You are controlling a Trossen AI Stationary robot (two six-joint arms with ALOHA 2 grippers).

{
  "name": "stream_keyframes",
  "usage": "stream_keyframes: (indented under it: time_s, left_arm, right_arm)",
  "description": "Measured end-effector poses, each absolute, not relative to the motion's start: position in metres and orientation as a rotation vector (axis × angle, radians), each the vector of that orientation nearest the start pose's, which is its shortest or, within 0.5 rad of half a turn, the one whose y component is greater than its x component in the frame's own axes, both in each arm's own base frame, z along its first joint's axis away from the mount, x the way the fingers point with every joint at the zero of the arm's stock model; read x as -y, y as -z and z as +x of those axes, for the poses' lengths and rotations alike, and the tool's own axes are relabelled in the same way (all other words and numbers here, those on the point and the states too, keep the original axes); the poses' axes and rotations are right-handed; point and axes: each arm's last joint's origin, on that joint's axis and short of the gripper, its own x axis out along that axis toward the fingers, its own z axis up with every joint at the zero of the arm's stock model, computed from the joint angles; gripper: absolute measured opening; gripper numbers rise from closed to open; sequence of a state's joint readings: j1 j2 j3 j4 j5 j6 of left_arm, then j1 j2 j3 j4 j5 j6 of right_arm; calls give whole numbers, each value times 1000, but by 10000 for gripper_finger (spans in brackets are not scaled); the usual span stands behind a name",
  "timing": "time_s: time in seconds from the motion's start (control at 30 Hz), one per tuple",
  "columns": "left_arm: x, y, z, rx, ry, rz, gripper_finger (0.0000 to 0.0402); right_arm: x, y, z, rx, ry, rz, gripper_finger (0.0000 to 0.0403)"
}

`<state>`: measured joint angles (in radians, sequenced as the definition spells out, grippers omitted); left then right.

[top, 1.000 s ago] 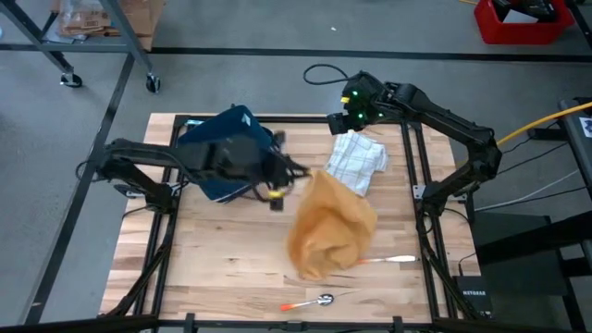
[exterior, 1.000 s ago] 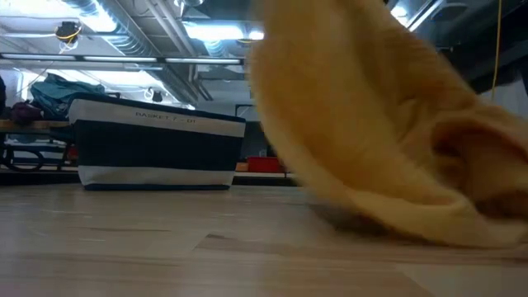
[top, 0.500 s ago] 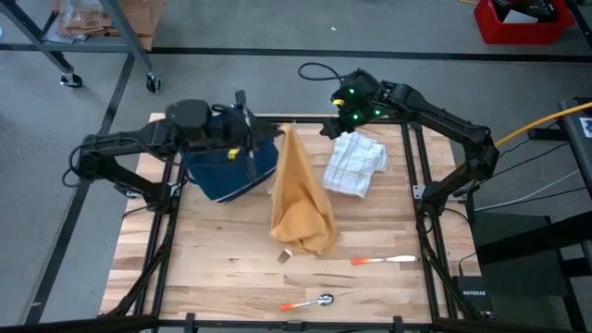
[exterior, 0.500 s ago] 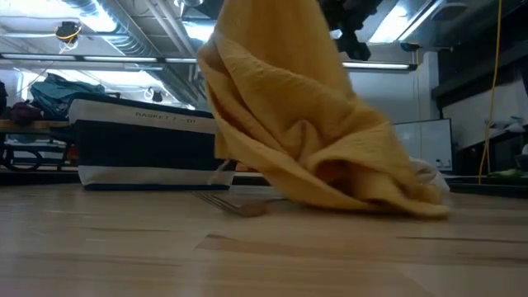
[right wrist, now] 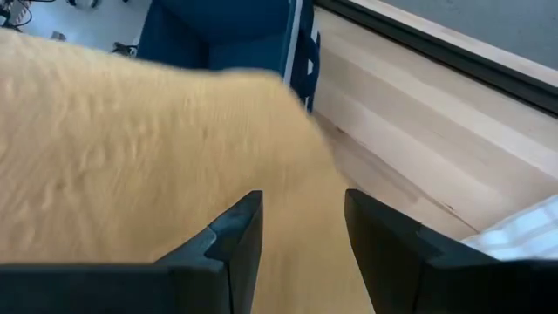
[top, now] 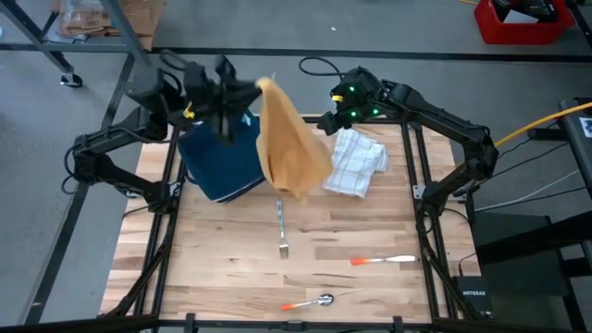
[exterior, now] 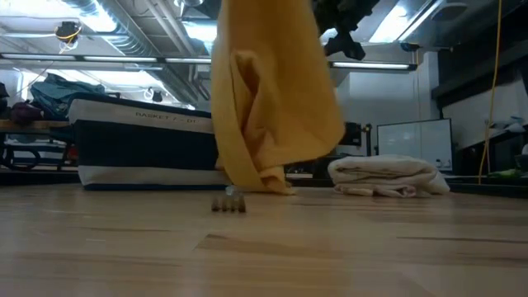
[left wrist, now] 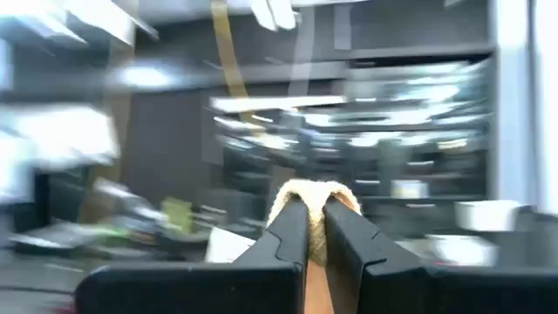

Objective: Fold towel
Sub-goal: Fold the yellow towel

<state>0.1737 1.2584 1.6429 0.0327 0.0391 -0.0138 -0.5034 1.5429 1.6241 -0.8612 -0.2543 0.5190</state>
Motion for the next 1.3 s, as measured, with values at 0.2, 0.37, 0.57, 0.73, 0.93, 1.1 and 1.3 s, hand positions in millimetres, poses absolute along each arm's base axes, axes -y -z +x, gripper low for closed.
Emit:
stream_keyframes:
  time_s: [0.2,0.37,0.57,0.73,0.93,1.1,1.3]
  left_arm:
    - [-30,-527,233,212,259,-241,7]
    - [-20,-498,237,-105,311,-347,8]
    - [-7,-455,230,-509,174,-316,6]
    - [2,-434,223,-733,72,-296,9]
    - [20,-424,230,-823,102,-266,6]
    - [38,-420,238,-831,163,-239,7]
    - [59,-421,245,-780,248,-207,7]
  right_arm:
    - [147,-380,284,-661,388,792,166]
    - [137,-381,288,-683,246,792,166]
    - [106,-381,301,-723,67,633,166]
    - [75,-387,317,-656,5,449,166]
    - [37,-395,346,-480,-40,208,166]
    - [13,-383,372,-422,-107,90,166]
    - [-1,-346,397,-539,-148,92,166]
